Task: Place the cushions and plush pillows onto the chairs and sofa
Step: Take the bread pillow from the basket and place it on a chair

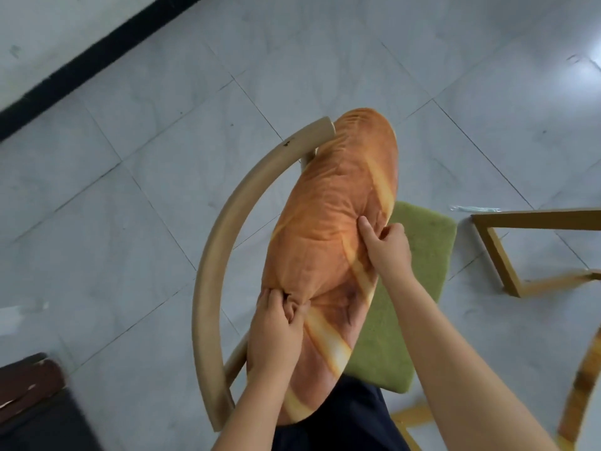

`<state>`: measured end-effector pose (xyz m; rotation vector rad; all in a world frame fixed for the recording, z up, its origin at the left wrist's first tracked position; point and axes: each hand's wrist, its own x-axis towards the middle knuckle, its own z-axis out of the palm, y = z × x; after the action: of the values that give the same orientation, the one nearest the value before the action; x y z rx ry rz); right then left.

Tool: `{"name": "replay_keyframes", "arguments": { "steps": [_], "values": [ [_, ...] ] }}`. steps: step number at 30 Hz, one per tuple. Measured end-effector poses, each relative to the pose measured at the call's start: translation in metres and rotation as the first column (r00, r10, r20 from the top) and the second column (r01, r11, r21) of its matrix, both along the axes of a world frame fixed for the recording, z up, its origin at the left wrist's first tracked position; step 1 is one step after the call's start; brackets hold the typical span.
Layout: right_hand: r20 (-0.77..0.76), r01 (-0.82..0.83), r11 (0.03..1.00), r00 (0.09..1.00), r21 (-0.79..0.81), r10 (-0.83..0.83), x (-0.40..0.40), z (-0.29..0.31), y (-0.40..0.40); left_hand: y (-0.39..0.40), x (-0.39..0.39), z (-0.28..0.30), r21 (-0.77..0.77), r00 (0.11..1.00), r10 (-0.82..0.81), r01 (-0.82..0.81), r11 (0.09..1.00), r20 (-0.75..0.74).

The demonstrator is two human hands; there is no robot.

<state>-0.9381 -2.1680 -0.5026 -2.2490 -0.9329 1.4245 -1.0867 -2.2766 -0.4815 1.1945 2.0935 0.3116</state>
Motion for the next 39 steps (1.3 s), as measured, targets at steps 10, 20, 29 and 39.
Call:
{"name": "replay_keyframes", "arguments": {
  "steps": [10,20,29,39],
  "values": [
    [0.043,-0.102,0.935,0.995,0.340,0.093,0.020,0.015,-0.018,-0.003,-0.014,0.020,0.033,0.991,-0.109,0.107,0.994,0.080],
    [0.048,-0.235,0.867,0.970,0.439,0.239,-0.003,0.010,-0.030,-0.026,-0.009,0.003,0.018,0.987,0.161,-0.160,0.987,-0.025],
    [-0.009,-0.257,0.900,0.961,0.352,0.277,-0.010,-0.008,-0.027,-0.017,-0.011,-0.007,0.005,0.992,0.097,-0.097,0.995,-0.084],
    [0.044,-0.334,0.919,0.942,0.211,0.332,-0.011,-0.003,-0.031,-0.003,-0.016,0.016,-0.254,0.999,0.024,-0.032,0.967,-0.037]
  ]
}}
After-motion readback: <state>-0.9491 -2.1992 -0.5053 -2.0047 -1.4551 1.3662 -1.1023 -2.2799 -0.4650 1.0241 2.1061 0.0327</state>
